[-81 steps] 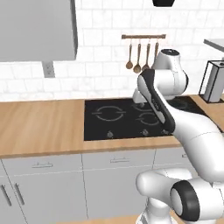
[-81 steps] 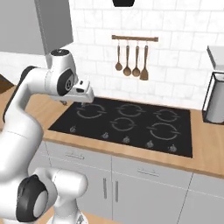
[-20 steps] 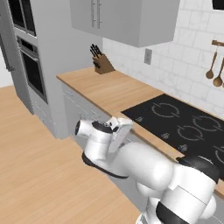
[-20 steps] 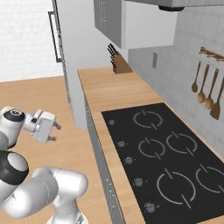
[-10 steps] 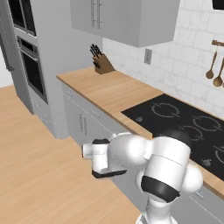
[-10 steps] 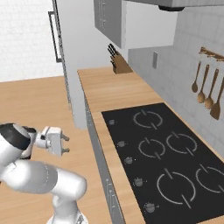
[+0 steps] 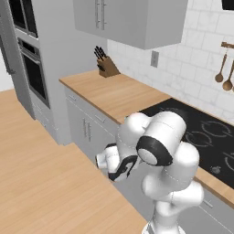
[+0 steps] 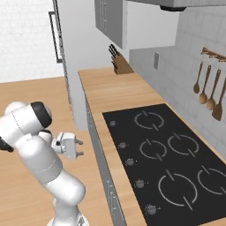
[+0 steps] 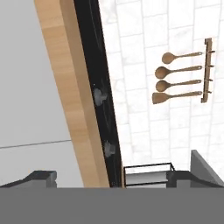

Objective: Take a straw from the drawer in front and place it inside the glass cup on the dining counter.

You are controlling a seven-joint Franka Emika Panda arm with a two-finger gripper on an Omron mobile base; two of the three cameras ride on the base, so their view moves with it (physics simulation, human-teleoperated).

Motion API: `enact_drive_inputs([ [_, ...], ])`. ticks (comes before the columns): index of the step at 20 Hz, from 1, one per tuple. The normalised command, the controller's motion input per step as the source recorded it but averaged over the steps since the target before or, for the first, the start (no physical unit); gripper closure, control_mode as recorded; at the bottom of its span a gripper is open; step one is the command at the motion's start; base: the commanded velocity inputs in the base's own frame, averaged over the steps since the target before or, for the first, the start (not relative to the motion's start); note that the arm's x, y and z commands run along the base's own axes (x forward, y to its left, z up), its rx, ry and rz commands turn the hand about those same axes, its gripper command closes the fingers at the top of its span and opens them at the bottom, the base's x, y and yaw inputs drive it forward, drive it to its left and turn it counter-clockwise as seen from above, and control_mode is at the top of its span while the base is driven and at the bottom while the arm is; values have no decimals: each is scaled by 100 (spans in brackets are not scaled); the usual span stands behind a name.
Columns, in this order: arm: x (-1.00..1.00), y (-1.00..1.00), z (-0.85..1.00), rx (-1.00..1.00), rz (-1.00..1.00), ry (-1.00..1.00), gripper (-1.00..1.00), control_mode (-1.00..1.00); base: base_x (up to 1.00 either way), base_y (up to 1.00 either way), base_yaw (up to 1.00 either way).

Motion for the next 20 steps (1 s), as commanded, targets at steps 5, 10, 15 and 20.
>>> enact_drive_inputs([
  [5, 79, -8, -44, 0, 2, 0, -100, -100, 0, 0, 0],
  [10, 59, 0, -50, 0, 7, 0, -100, -100, 0, 0, 0],
  [15, 40, 0, -41, 0, 6, 0, -100, -100, 0, 0, 0],
  [20, 36, -5, -16, 1, 8, 0, -100, -100, 0, 0, 0],
])
